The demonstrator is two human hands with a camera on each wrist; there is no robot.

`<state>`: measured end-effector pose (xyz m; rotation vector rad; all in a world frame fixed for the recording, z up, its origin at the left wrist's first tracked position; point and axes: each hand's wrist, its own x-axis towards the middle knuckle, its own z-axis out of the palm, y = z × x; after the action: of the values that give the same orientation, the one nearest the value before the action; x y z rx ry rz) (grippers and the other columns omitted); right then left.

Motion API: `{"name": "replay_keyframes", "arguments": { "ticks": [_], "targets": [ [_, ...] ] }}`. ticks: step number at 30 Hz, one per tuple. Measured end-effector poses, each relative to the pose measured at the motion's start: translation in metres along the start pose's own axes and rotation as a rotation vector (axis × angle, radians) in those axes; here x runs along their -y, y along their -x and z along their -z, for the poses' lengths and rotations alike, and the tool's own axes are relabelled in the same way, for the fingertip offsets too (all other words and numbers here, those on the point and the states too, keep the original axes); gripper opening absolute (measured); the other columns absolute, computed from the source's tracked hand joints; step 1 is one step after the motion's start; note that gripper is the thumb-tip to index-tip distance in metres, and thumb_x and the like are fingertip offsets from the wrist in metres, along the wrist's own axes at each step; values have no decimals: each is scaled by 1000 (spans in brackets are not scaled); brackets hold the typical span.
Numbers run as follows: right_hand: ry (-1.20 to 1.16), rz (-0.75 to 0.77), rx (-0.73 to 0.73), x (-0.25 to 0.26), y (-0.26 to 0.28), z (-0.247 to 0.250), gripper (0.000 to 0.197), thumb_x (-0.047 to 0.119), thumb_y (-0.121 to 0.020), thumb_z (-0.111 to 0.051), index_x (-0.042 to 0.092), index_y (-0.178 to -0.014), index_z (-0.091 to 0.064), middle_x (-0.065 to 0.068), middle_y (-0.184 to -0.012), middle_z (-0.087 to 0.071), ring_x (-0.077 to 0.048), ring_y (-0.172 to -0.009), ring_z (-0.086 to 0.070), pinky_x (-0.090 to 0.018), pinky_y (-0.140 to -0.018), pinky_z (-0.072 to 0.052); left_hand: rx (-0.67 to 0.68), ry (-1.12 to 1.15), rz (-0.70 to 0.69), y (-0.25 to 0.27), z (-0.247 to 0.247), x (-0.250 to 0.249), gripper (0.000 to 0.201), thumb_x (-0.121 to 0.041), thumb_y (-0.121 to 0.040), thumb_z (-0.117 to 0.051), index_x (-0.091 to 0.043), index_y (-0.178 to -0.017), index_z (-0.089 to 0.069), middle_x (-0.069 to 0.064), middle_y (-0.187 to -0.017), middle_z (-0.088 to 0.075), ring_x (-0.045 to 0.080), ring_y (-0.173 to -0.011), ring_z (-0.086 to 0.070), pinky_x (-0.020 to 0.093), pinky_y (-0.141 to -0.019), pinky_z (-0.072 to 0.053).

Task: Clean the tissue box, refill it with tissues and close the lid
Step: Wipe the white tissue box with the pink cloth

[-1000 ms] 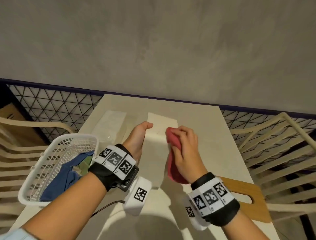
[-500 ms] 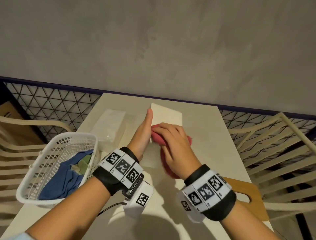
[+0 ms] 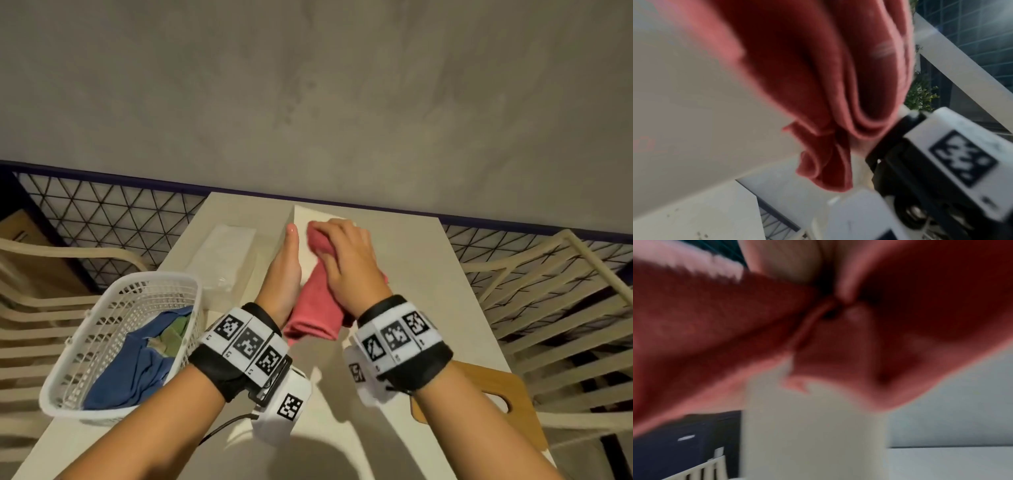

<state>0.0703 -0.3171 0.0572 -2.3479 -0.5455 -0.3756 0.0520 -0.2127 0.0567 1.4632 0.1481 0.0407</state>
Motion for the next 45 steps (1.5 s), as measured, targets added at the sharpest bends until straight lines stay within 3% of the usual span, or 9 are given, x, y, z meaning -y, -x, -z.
{"name": "replay_keyframes", "arguments": {
  "ticks": [4,8,16,20,25,30,37,40,45],
  "targets": [
    [-39,-81,-83,-12,13,3,38,-5,-89,-42,7,-124,-51,-15,-127,-43,-27,-115,-35,-11,-94,-18,-60,-130,-38,-4,8,3,60,-50,-96,-17,-15,-141,-37,1,-147,-40,14,-137,-35,32,-116,-24],
    [32,161,39,15,32,-11,43,2,-83,-40,15,-122,-52,-4,-123,-52,-13,-105,-35,-17,-91,-23,-19,-147,-69,0,7,1,58,-47,-96,-19,-12,-126,-55,5,-121,-61,13,-113,-55,18,-90,-42],
    [-21,-58,-35,-22,7,6,40,-2,-91,-41,11,-127,-48,-8,-129,-47,-17,-108,-33,-11,-86,-20,112,-279,-157,5,16,14,25,-26,-95,-46,-24,-120,-49,-11,-113,-60,12,-115,-53,19,-90,-39],
    [-56,161,14,4,16,2,39,9,-89,-38,13,-125,-51,4,-122,-46,-8,-106,-30,-2,-94,-18,360,-431,-212,5,21,15,41,-18,-93,-51,-40,-120,-30,-26,-113,-48,-19,-102,-46,2,-89,-36],
    [-109,-7,-67,-16,-19,10,34,4,-90,-42,10,-122,-52,-10,-122,-54,-24,-114,-44,-2,-87,-23,373,-532,-263,4,26,9,39,-17,-94,-48,-19,-132,-39,-9,-120,-54,4,-110,-51,5,-88,-37],
    [-136,7,-61,-5,-14,5,34,-1,-90,-43,13,-120,-53,-2,-117,-54,-13,-105,-37,7,-80,-20,418,-591,-275,7,29,8,42,-27,-92,-50,-21,-132,-37,-3,-122,-58,13,-106,-57,18,-91,-42],
    [-392,-245,-60,-27,-5,12,29,7,-93,-44,12,-121,-49,-3,-123,-53,-16,-115,-48,-10,-88,-34,278,-308,-180,4,44,-6,26,-29,-79,-56,-41,-101,-51,-19,-105,-63,-11,-94,-60,14,-88,-45],
    [-556,-229,-185,-15,15,-1,33,2,-94,-37,22,-120,-43,3,-119,-40,-2,-107,-46,4,-86,-31,177,-144,-88,1,38,-8,27,-11,-90,-54,-27,-111,-54,0,-114,-64,12,-105,-60,27,-95,-44],
    [-638,-69,-225,15,45,-20,41,9,-94,-36,43,-116,-31,22,-126,-34,22,-115,-32,2,-99,-23,-33,200,80,-11,31,-12,38,-12,-90,-52,-7,-128,-51,12,-125,-61,26,-118,-56,42,-107,-39]
  ]
}}
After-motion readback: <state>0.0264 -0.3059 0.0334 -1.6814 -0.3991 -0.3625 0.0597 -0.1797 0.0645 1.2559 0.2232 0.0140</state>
